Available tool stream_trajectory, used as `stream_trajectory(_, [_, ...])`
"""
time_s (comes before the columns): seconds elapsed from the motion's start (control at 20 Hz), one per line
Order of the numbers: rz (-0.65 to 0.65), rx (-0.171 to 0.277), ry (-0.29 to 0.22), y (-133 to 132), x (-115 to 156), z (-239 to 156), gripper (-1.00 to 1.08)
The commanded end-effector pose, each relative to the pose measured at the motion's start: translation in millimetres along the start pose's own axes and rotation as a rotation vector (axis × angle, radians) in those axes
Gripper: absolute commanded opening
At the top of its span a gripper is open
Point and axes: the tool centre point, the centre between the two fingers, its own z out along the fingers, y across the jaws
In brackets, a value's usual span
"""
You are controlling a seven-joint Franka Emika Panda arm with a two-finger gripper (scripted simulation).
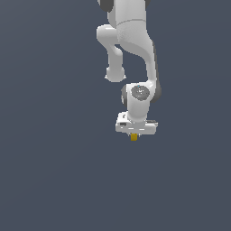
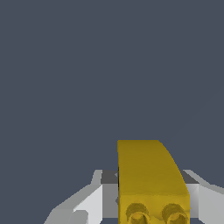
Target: Pick up the object and move it to a goal position.
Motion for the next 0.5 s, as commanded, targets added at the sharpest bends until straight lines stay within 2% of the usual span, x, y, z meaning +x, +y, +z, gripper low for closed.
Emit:
stream_trajectory(0.0, [-0.028, 0.022, 0.029, -3.3, 11.6, -8.3, -1.00])
stream_trajectory(0.45, [-0.166, 0.129, 0.164, -22.2, 61.0, -51.9, -1.00])
